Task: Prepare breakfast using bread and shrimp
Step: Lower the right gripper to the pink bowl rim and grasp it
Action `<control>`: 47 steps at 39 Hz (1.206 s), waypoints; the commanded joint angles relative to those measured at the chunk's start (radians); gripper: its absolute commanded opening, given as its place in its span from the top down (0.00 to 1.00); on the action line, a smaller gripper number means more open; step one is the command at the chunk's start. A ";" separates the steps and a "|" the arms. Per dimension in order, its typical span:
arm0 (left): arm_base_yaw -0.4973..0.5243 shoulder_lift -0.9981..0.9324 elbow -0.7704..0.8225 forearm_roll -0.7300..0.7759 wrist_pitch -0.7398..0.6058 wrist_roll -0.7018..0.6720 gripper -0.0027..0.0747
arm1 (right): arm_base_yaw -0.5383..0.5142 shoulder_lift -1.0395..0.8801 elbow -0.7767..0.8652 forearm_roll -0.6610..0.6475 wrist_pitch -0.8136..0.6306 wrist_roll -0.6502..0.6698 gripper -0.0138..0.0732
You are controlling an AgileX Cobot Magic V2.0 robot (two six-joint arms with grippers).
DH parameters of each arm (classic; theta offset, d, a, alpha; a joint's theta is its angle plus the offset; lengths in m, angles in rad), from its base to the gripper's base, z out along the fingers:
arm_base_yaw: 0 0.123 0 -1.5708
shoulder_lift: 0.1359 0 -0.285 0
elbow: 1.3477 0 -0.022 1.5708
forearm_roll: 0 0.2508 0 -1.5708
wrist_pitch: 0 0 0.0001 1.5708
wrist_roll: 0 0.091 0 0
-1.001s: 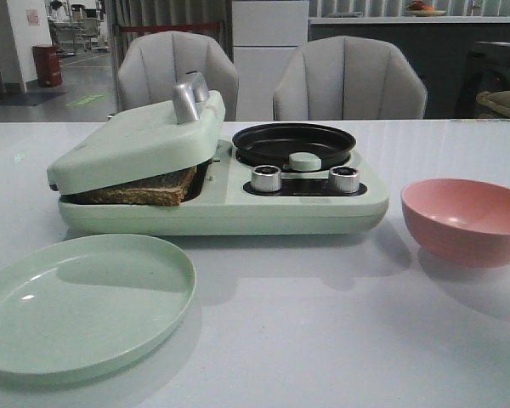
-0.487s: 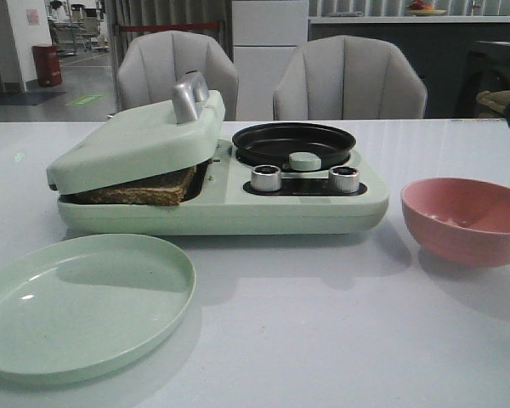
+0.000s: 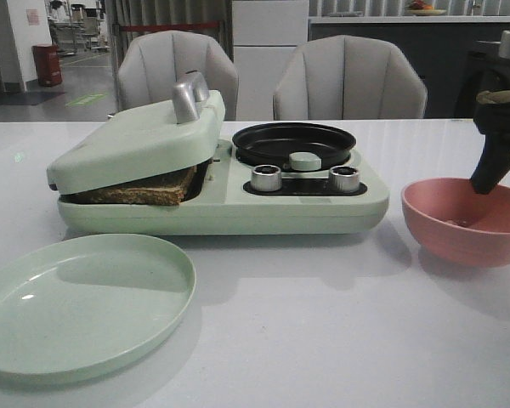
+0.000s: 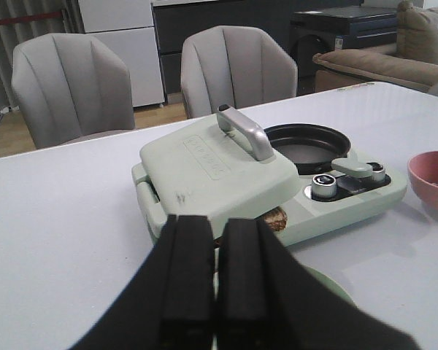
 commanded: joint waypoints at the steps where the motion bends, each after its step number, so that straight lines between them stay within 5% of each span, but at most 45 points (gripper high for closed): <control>1: -0.009 0.009 -0.028 -0.017 -0.073 -0.011 0.82 | -0.008 -0.014 -0.050 -0.014 -0.058 -0.011 0.15; 14: -0.009 0.009 -0.028 -0.017 -0.073 -0.011 0.82 | -0.008 0.080 -0.090 -0.015 -0.039 -0.011 0.21; 29: -0.009 0.009 -0.028 -0.017 -0.073 -0.011 0.82 | -0.008 0.110 -0.117 -0.017 -0.019 -0.011 0.69; 47: -0.009 0.009 -0.028 -0.017 -0.073 -0.011 0.82 | -0.008 0.075 -0.260 -0.001 0.055 -0.011 0.68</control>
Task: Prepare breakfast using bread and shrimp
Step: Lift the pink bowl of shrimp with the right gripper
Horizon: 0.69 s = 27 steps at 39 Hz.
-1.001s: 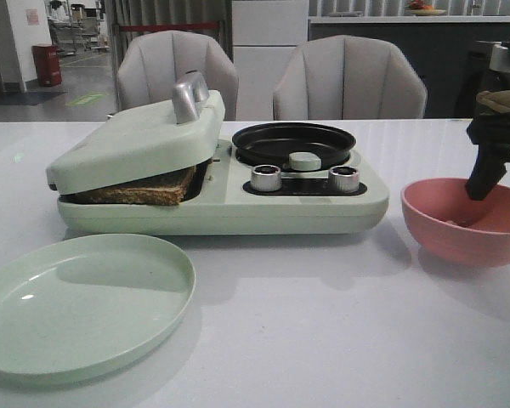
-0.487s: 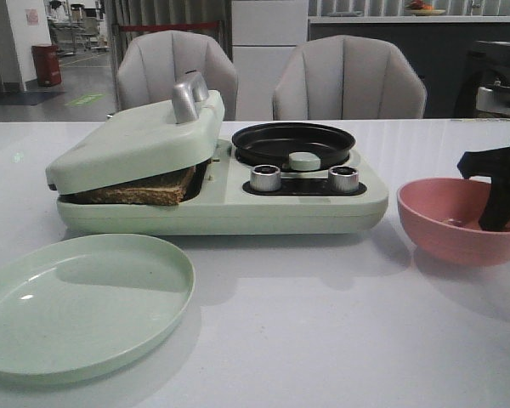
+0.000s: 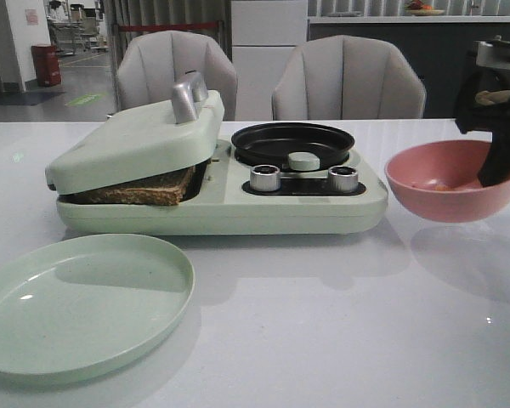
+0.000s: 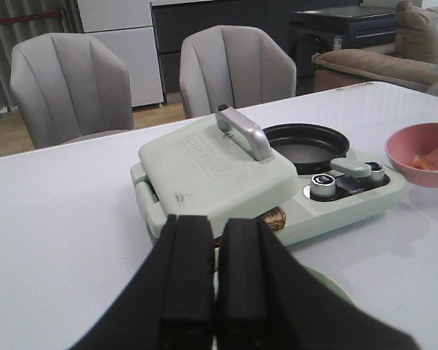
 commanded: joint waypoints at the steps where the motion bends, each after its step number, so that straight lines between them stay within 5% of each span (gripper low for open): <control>1: -0.009 0.009 -0.028 -0.017 -0.073 -0.010 0.82 | -0.004 -0.067 -0.078 0.026 0.017 -0.006 0.68; 13: -0.009 0.009 -0.028 -0.017 -0.073 -0.010 0.82 | 0.034 -0.067 -0.251 0.227 -0.050 -0.006 0.68; 20: -0.009 0.009 -0.028 -0.017 -0.073 -0.010 0.82 | 0.127 -0.065 -0.233 0.248 -0.329 -0.058 0.68; 27: -0.009 0.009 -0.028 -0.017 -0.073 -0.010 0.82 | 0.262 -0.065 -0.142 0.232 -0.761 -0.149 0.68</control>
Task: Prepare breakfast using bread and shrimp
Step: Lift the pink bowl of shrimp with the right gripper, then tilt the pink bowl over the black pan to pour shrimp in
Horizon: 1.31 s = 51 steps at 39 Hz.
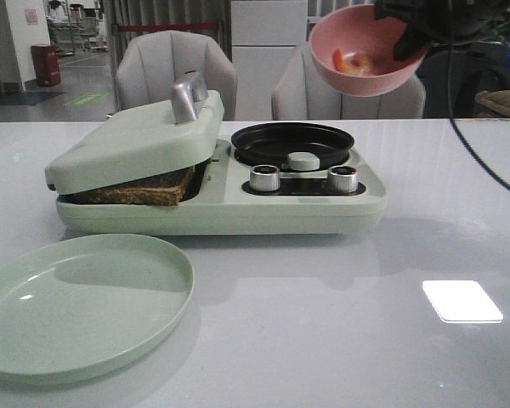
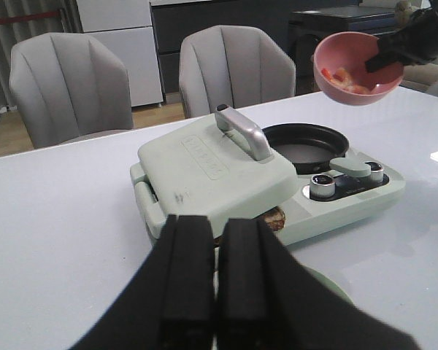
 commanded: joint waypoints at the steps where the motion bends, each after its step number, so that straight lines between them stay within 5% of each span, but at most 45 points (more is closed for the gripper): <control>1: -0.009 0.009 -0.028 -0.017 -0.075 -0.010 0.82 | 0.069 -0.058 0.023 0.003 -0.340 -0.042 0.68; 8: -0.009 0.009 -0.028 -0.017 -0.075 -0.010 0.82 | 0.147 -0.006 0.082 -0.079 -0.718 -0.042 0.68; 22: -0.009 0.009 -0.028 -0.017 -0.075 -0.010 0.82 | 0.157 0.154 0.085 -0.454 -0.978 -0.116 0.68; 32: -0.009 0.009 -0.028 -0.017 -0.075 -0.010 0.82 | 0.157 0.177 0.085 -0.494 -1.011 -0.451 0.68; 51: -0.009 0.009 -0.028 -0.017 -0.075 -0.010 0.82 | 0.189 0.187 0.080 -0.548 -1.009 -0.458 0.68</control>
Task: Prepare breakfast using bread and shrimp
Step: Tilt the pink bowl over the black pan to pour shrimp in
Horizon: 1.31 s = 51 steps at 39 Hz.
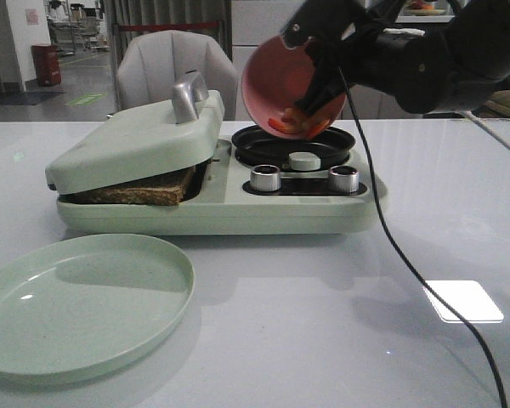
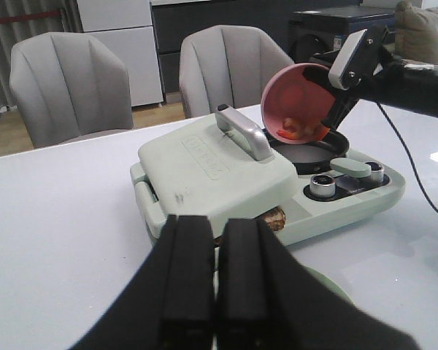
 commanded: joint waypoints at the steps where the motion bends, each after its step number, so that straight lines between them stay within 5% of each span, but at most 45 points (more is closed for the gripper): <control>1: -0.009 0.009 -0.028 -0.015 -0.075 -0.010 0.82 | -0.001 -0.053 -0.032 -0.036 -0.100 -0.021 0.68; 10: -0.009 0.009 -0.028 -0.015 -0.075 -0.010 0.82 | -0.001 -0.052 -0.032 -0.094 -0.176 -0.234 0.68; 30: -0.009 0.009 -0.028 -0.015 -0.075 -0.010 0.82 | -0.001 0.014 -0.083 -0.085 -0.191 -0.239 0.68; 38: -0.009 0.009 -0.028 -0.015 -0.075 -0.010 0.82 | -0.001 0.051 -0.174 0.139 -0.147 -0.221 0.68; 46: -0.009 0.009 -0.028 -0.015 -0.075 -0.010 0.82 | -0.001 0.023 -0.183 0.463 -0.189 0.116 0.68; 51: -0.009 0.009 -0.028 -0.015 -0.075 -0.010 0.82 | -0.002 -0.038 -0.178 0.592 -0.032 0.203 0.68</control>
